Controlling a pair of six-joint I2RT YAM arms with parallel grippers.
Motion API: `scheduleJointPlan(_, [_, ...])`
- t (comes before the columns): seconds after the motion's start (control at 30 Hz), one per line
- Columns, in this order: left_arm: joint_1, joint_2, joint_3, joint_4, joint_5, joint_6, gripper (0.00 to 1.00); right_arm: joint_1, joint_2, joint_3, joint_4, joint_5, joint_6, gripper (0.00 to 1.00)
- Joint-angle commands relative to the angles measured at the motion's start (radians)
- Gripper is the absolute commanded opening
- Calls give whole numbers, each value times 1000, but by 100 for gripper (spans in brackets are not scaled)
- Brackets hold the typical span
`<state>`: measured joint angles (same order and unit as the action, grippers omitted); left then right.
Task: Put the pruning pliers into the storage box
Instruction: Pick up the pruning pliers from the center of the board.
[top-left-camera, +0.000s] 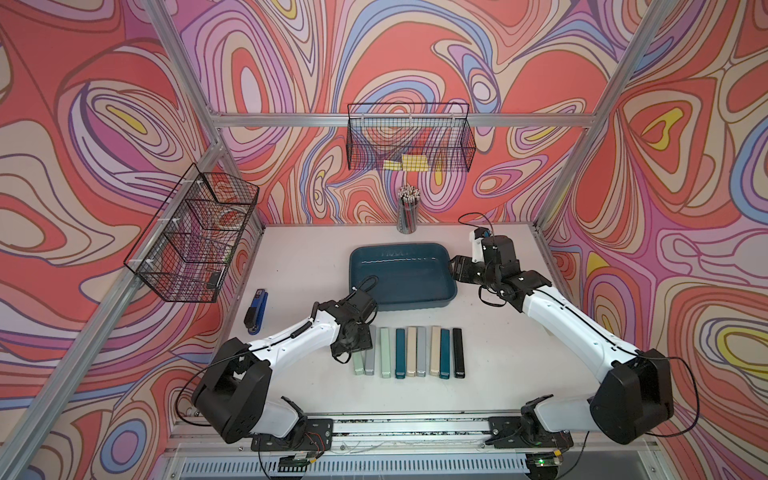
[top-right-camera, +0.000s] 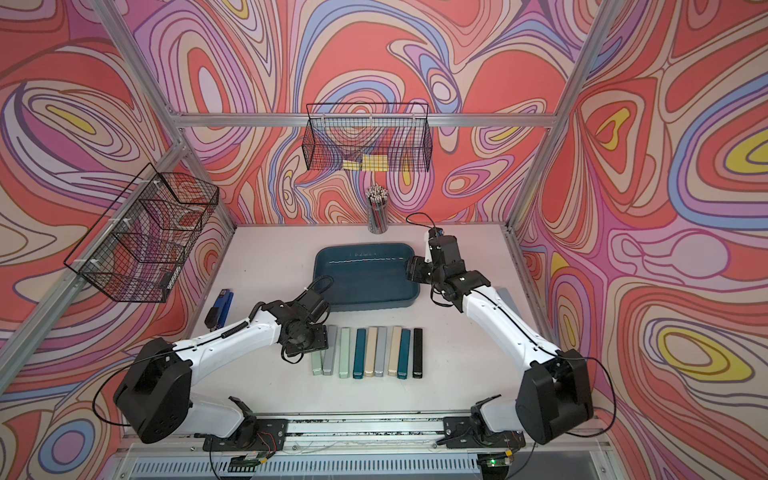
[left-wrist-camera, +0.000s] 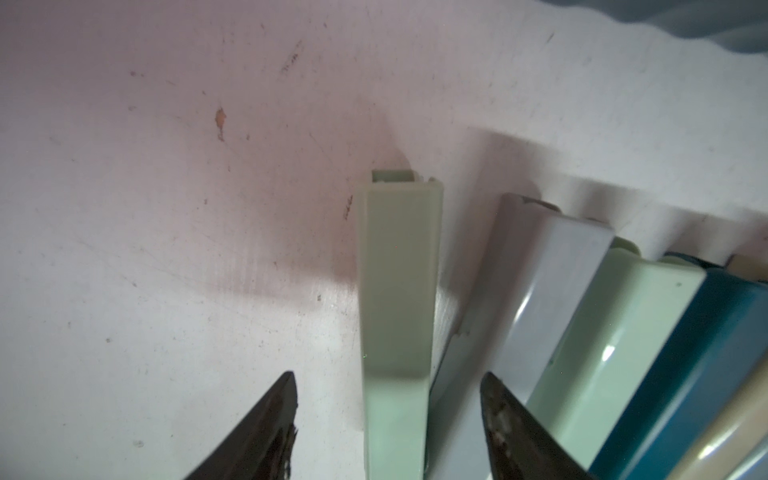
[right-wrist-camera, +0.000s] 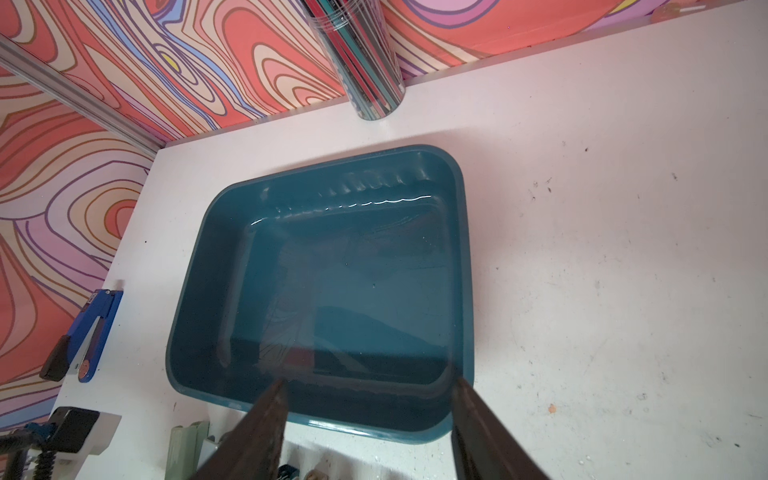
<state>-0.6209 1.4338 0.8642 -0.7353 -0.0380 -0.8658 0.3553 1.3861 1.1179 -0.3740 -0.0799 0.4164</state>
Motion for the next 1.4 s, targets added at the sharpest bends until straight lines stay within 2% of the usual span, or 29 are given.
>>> scheduleJointPlan(0.0, [16,-1,7,-13,-22,-15,70,10,17,-15,6,-12,15,63])
scheduleJointPlan(0.33, [44,83,12,34,13,41,69,23,36,5,-4,-15,14,63])
scheduleJointPlan(0.57, [44,135,13,45,35,42,59,29,39,8,-3,-13,18,63])
scheduleJointPlan(0.73, [44,145,18,19,24,37,43,35,46,9,5,-18,19,63])
scheduleJointPlan(0.97, [44,134,25,-20,-7,51,33,39,63,19,22,-44,20,63])
scheduleJointPlan(1.07, [44,112,31,-42,-15,73,32,41,62,26,21,-45,24,63])
scheduleJointPlan(1.27, [44,70,106,-157,-33,118,20,45,52,18,32,-43,41,62])
scheduleJointPlan(1.37, [44,46,190,-234,-42,137,19,45,49,13,35,-44,48,61])
